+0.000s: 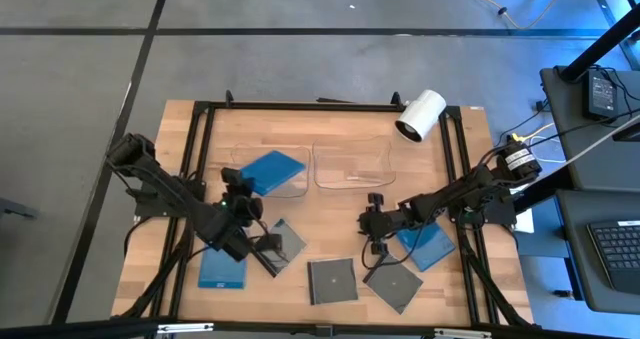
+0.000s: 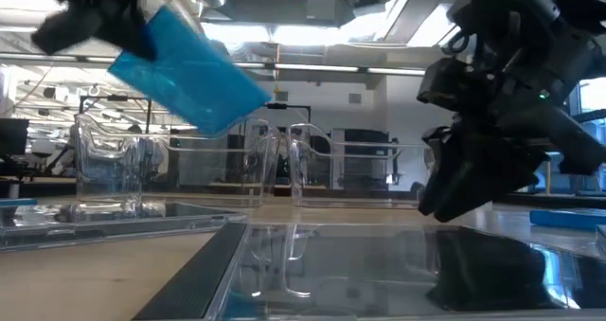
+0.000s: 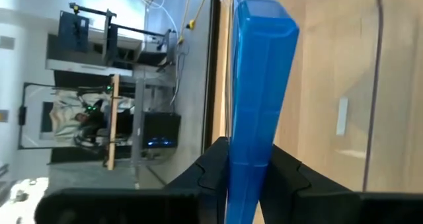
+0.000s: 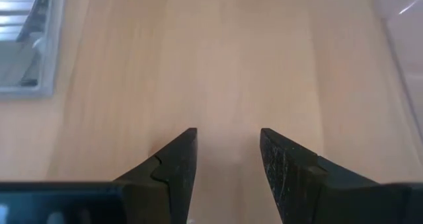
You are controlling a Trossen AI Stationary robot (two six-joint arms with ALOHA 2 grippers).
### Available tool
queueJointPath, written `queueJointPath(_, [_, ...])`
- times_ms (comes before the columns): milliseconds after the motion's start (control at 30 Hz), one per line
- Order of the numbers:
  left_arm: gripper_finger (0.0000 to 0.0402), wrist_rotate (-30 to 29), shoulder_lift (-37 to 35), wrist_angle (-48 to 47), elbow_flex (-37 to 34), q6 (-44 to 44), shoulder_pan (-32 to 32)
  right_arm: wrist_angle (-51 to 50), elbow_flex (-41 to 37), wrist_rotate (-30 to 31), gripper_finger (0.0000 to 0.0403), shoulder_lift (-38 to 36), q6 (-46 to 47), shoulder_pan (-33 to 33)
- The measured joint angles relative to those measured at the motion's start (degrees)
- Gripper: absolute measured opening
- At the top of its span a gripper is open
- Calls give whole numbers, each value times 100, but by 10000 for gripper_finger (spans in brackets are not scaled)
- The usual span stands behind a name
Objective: Pick & place jewel cases by type
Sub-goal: Put the middle blue CD case into the left transparent bin
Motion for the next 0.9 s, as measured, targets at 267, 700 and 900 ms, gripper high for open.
queueJointPath(267, [56,197,-43,851,-839,842,192,264,2,-2,170,-4,0,-251])
queueJointPath(700, [56,1181,-532,1851,-997,2456,901,606,7,-7,170,-13,17,-484])
queueJointPath(900, [56,1346,-1032,2023,-995,2932,1165,617,7,-23,170,-13,13,-482])
